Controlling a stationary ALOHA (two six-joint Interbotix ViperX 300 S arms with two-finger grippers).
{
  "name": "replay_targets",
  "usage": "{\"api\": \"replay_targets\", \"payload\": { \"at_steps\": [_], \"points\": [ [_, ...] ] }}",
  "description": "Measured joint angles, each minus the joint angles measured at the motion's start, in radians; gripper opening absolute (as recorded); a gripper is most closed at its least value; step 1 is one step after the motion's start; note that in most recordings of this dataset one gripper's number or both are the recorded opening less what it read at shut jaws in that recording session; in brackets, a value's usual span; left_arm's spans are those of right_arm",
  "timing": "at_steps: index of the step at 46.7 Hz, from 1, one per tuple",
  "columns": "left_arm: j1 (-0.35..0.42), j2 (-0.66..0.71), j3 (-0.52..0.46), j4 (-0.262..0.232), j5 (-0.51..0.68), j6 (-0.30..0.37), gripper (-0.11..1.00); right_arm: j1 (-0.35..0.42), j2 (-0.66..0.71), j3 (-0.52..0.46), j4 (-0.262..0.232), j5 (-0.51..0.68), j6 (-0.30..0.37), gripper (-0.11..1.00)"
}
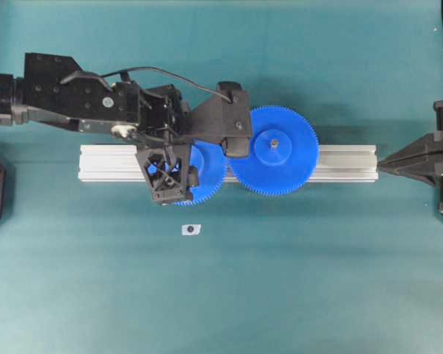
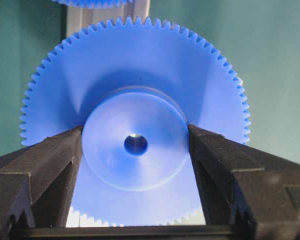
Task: Insert the small gear onto the shaft.
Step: 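Align the gear's bore with the left shaft beside the large gear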
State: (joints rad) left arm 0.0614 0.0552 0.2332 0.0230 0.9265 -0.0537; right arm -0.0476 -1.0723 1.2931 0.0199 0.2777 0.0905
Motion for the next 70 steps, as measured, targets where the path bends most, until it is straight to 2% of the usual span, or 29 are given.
{"api": "replay_targets", "payload": {
  "at_steps": [40,70],
  "points": [
    [0.009,0.044,0.023,0.000,-0.025,0.011,0.69,0.000,0.000,0.000,0.000,0.000,0.000,0.04],
    [0.048,0.043,0.040,0.000,-0.052,0.057,0.69,0.000,-0.002,0.000,0.000,0.000,0.000,0.04]
  ]
}}
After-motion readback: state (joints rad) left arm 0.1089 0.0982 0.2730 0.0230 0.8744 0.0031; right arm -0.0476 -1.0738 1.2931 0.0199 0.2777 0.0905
